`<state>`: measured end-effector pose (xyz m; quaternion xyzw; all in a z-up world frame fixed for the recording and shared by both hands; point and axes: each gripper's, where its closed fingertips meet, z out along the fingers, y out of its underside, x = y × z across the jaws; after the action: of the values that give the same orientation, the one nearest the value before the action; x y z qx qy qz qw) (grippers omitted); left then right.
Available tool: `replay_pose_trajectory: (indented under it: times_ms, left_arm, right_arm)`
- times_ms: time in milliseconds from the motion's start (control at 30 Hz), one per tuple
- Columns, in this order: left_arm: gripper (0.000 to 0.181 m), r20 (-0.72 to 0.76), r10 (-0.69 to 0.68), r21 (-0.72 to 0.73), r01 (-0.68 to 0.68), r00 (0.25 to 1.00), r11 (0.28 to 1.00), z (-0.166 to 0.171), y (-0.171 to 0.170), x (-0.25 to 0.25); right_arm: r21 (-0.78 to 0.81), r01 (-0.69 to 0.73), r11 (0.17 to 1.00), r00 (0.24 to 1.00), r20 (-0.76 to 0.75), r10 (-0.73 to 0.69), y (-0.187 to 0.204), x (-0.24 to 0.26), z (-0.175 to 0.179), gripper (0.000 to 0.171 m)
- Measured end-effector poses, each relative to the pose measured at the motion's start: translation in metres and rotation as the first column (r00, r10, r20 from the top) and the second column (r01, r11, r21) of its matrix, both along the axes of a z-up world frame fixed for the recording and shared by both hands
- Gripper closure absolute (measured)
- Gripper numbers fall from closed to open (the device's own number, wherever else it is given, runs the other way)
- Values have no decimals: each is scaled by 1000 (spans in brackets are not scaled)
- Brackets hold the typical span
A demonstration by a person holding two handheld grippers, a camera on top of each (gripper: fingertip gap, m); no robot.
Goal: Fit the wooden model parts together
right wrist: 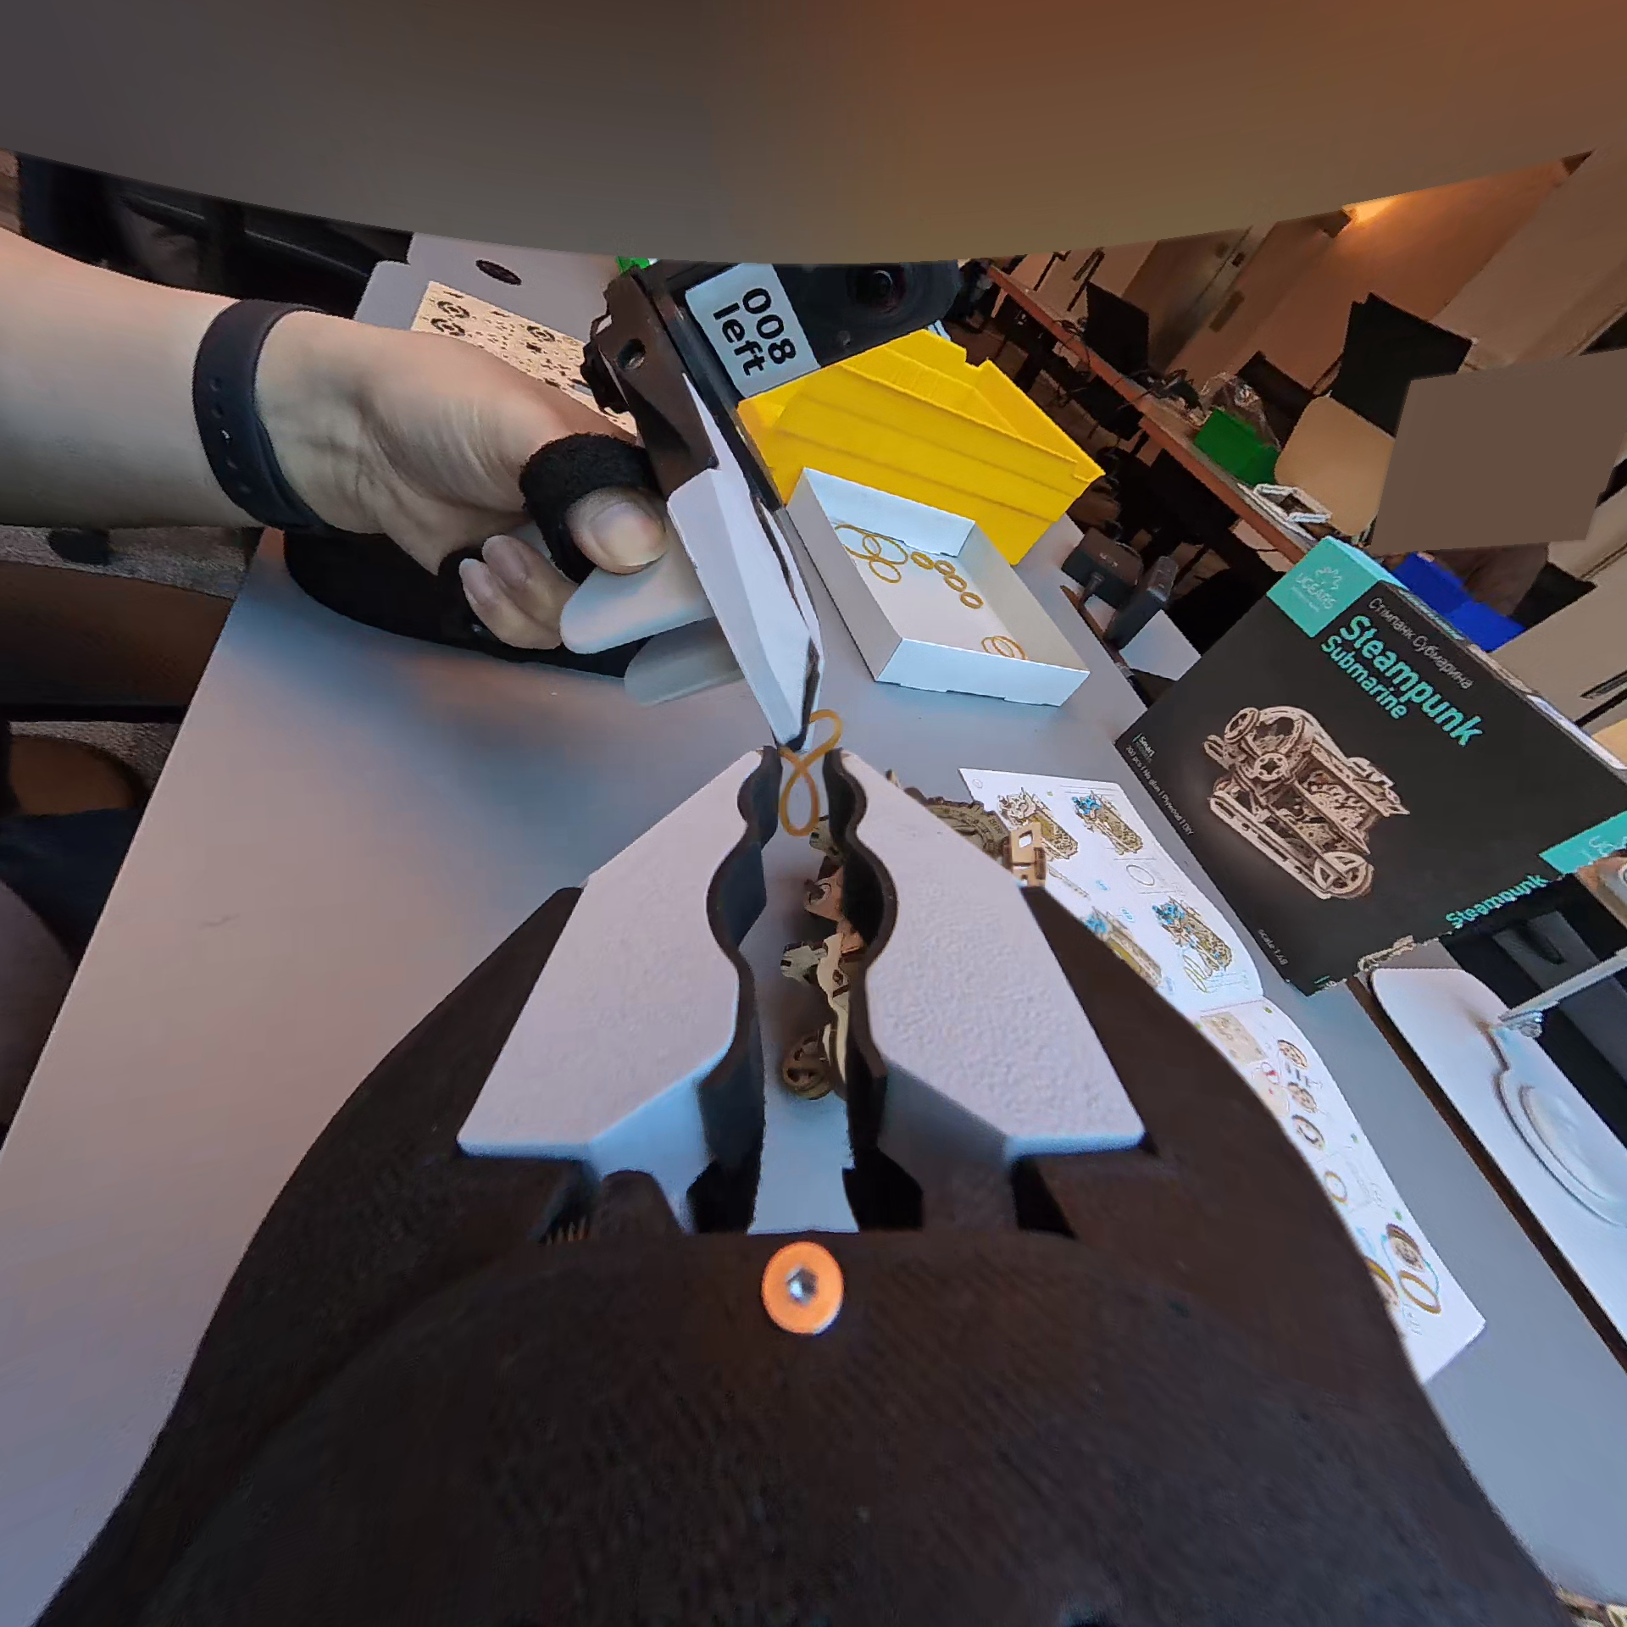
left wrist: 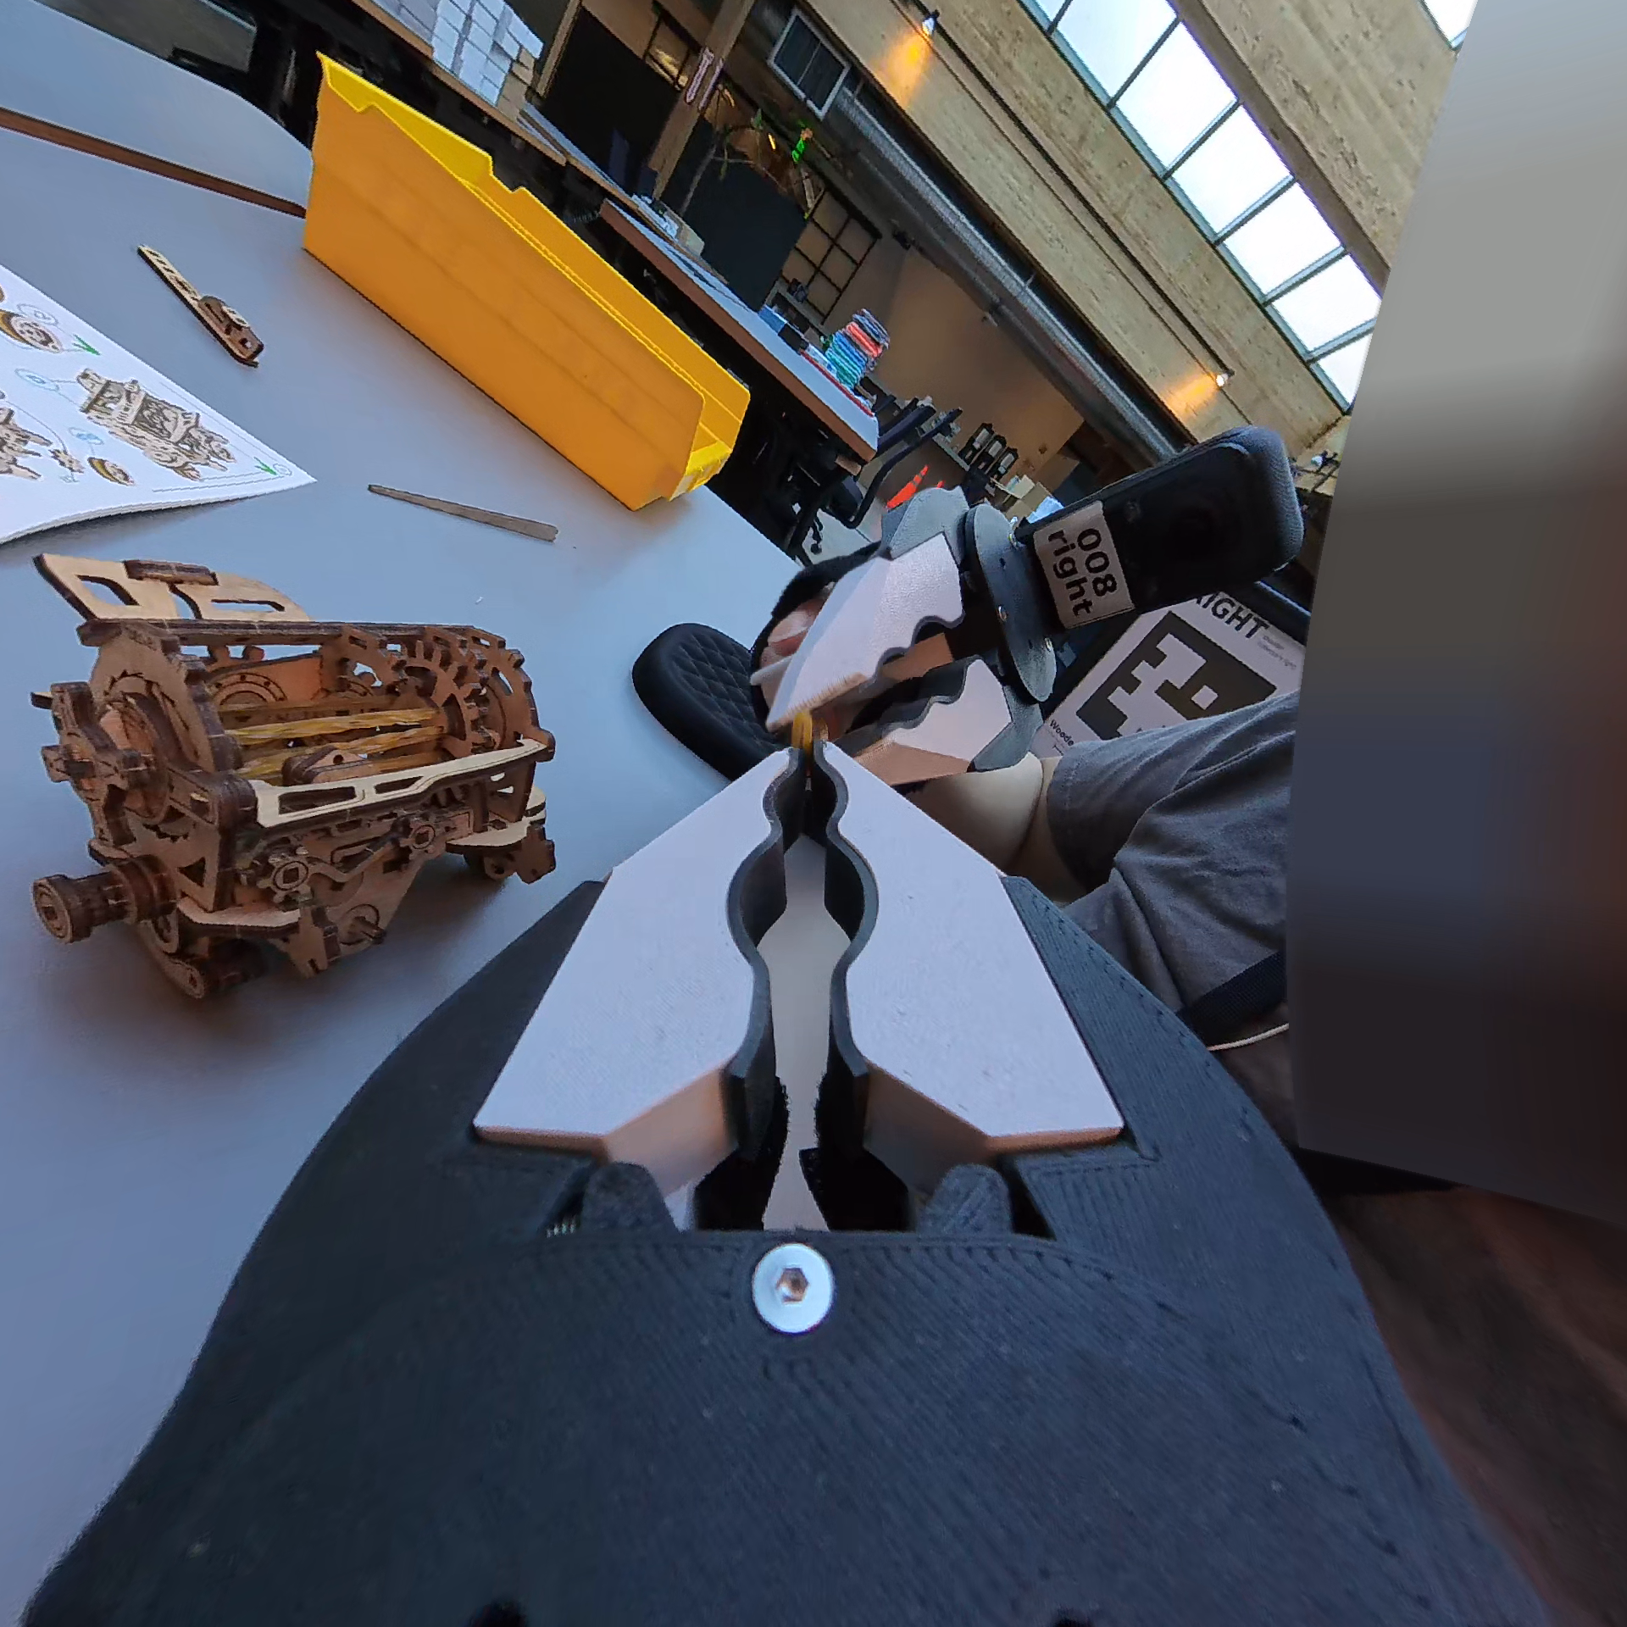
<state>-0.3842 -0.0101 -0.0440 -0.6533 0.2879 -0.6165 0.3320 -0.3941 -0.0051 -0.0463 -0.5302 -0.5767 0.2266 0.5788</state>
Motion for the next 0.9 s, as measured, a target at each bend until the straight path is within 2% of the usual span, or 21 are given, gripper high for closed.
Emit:
replay_pose_trajectory:
  times_ms: [67, 900]
  left_arm:
    - [181, -7, 8, 3, -8, 1000, 1000, -1, 1, -1]
    - [181, -20, 33, -3, -33, 999, 999, -7, 12, -2]
  right_arm:
    - [3, -6, 1000, 1000, 6, 6, -2, 0, -1, 171]
    - [16, 19, 1000, 1000, 12, -19, 4, 11, -2, 171]
